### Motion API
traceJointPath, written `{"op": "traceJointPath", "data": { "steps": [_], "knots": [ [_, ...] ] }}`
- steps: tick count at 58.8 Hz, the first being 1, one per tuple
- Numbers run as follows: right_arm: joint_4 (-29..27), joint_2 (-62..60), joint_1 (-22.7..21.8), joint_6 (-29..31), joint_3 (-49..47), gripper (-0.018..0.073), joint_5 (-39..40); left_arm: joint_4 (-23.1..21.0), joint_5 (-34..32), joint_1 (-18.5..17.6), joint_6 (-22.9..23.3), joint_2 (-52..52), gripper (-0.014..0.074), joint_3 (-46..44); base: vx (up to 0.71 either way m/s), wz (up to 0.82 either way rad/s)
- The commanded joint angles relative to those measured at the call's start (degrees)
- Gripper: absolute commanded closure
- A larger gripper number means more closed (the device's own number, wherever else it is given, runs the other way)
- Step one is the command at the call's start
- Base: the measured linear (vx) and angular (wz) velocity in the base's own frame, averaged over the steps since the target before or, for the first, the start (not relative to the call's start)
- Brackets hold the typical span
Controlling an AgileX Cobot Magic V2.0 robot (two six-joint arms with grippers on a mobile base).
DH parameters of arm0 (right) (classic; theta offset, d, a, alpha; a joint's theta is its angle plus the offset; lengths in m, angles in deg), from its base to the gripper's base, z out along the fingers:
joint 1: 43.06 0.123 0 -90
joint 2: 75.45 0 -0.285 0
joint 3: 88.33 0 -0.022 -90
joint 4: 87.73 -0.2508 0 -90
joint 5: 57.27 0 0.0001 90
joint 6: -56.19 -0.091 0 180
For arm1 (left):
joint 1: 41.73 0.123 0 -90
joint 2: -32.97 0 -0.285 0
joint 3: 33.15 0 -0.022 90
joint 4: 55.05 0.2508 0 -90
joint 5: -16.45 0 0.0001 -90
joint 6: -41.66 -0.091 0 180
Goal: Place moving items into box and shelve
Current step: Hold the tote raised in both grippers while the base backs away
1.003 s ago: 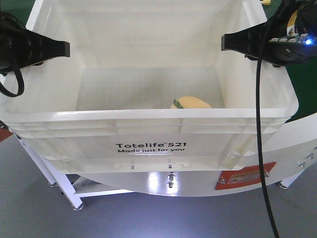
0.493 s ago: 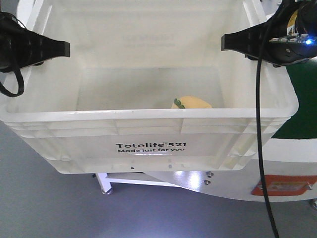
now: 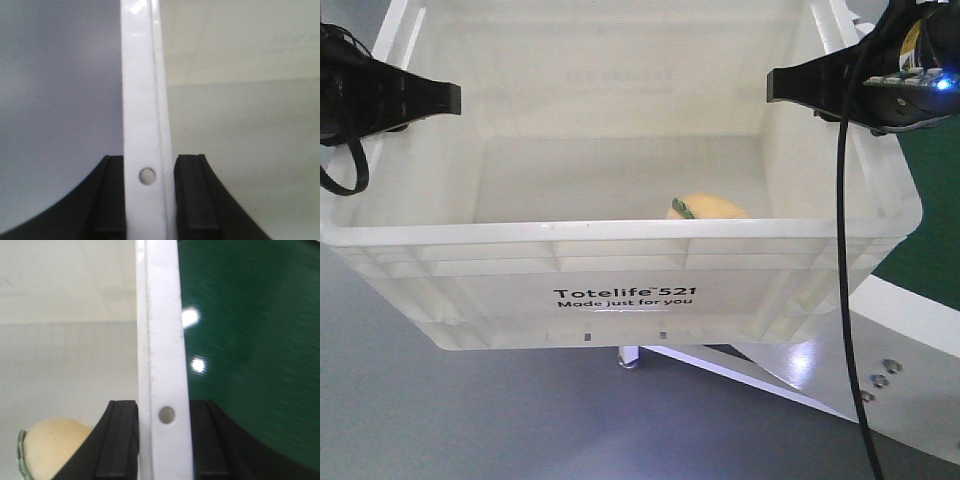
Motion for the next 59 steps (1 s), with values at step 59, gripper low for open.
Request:
{"op": "traceJointPath", "data": {
  "steps": [59],
  "knots": [
    [5.6,-2.3,0.1,-0.2,-2.3,0.052,4.8,4.2,-6.8,-0.3,0.0,-2.6,0.0556,-2.5,-0.04,0.65]
  ]
}}
